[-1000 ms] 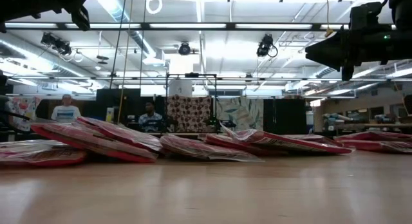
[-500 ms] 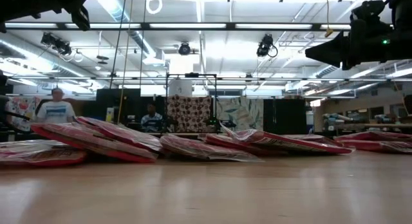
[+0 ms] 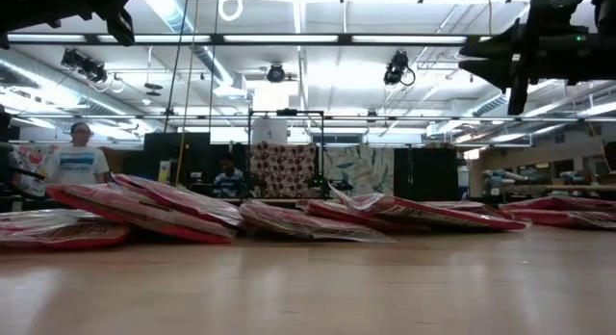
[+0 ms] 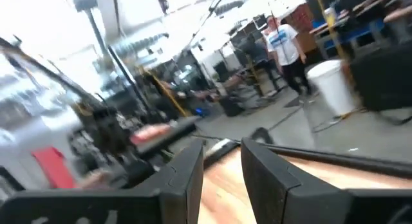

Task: Sort popcorn bags into baskets
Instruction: Put the red popcorn into the green bin

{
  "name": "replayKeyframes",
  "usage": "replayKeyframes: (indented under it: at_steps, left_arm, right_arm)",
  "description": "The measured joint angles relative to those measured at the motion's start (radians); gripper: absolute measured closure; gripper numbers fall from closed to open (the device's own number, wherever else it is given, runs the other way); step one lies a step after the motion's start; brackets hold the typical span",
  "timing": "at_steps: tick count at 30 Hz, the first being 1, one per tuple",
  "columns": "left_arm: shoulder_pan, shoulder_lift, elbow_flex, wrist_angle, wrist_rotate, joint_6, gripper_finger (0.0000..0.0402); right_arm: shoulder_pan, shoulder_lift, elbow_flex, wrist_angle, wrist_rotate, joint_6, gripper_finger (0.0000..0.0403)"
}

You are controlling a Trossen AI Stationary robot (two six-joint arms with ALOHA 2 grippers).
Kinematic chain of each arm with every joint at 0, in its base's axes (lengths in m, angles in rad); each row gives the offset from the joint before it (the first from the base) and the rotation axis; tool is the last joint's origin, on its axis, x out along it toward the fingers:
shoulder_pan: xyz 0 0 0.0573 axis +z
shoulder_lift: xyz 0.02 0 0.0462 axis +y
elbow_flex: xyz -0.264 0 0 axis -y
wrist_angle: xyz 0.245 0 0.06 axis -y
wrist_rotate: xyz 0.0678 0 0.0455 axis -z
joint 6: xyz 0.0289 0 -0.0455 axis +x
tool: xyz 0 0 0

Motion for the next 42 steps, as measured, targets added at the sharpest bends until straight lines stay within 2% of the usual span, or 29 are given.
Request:
replayKeyframes:
  at_steps: [4,6,11,22,33,42]
  left_arm:
    - [0.000,0.000,0.000,0.000,0.000,0.000,0.0374]
    - [0.000,0.000,0.000,0.000,0.000,0.000,0.0374]
    - [0.000,0.000,0.000,0.000,0.000,0.000,0.0374]
    - [0.000,0.000,0.000,0.000,0.000,0.000,0.0374]
    - [0.000,0.000,0.000,0.000,0.000,0.000,0.0374]
    - [0.000,0.000,0.000,0.000,0.000,0.000,0.0374]
  right_arm:
    - [0.000,0.028,0.045,0.023,-0.141,-0.010,0.0292]
    - [0.000,0.067,0.086,0.012,-0.167,-0.055,0.0292]
    - [-0.009,0.219,0.197,-0.107,-0.136,-0.132,0.0292]
    - [-0.016,0.559,0.428,-0.407,-0.141,-0.130,0.0292]
    - [-0.004,0.753,0.631,-0.728,-0.143,-0.103,0.0292]
    - [0.027,0.898,0.741,-1.006,-0.166,-0.067,0.0292]
